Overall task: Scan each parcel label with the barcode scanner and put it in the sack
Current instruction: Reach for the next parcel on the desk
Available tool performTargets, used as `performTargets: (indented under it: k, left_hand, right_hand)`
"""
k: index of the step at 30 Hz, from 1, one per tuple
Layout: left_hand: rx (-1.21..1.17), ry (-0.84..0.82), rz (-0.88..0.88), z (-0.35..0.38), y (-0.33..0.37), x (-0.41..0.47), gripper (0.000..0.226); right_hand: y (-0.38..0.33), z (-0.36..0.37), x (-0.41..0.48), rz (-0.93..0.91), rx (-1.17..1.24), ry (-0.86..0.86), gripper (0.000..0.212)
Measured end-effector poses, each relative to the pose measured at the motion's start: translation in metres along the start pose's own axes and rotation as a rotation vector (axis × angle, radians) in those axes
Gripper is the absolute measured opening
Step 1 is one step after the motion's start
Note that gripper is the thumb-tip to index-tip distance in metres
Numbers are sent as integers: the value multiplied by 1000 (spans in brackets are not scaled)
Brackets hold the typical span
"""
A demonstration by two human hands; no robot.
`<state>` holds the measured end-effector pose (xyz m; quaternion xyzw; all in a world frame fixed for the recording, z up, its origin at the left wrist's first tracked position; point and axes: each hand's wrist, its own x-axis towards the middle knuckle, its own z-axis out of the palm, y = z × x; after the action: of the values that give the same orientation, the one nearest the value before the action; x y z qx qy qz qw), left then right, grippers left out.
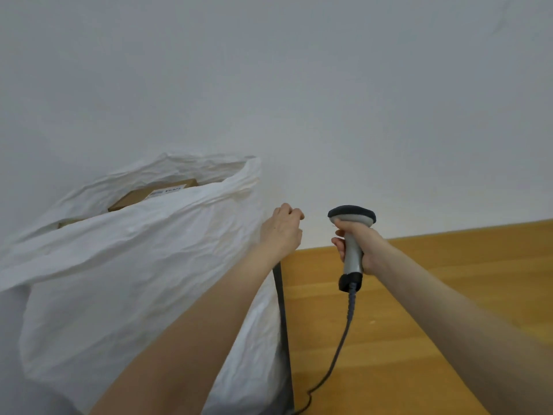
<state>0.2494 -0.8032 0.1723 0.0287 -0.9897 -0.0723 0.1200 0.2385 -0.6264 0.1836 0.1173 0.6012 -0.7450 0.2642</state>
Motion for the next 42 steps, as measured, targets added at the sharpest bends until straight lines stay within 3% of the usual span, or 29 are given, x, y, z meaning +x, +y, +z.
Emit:
performTargets:
  k: [7, 15, 22, 32, 36, 42]
  left_hand:
    - [0, -182, -112, 60, 28, 23, 41]
    - [-16, -316, -314, 157, 113, 43, 38]
    - [-18, -373, -424, 210, 175, 50, 38]
    - [-60, -485, -407, 280, 210, 54, 41]
    - [-85, -493, -415, 299, 212, 55, 42]
    - [-109, -527, -434, 312, 211, 54, 43]
  right_hand:
    - [26, -76, 52, 201, -40, -51, 31]
    - [34, -200, 122, 308, -379, -55, 25]
    - [42, -286, 171, 227, -509, 59, 19]
    - [87, -312, 225, 284, -478, 40, 12]
    - [106, -310, 248, 337, -535, 68, 23]
    - [129, -306, 255, 412, -620, 103, 13]
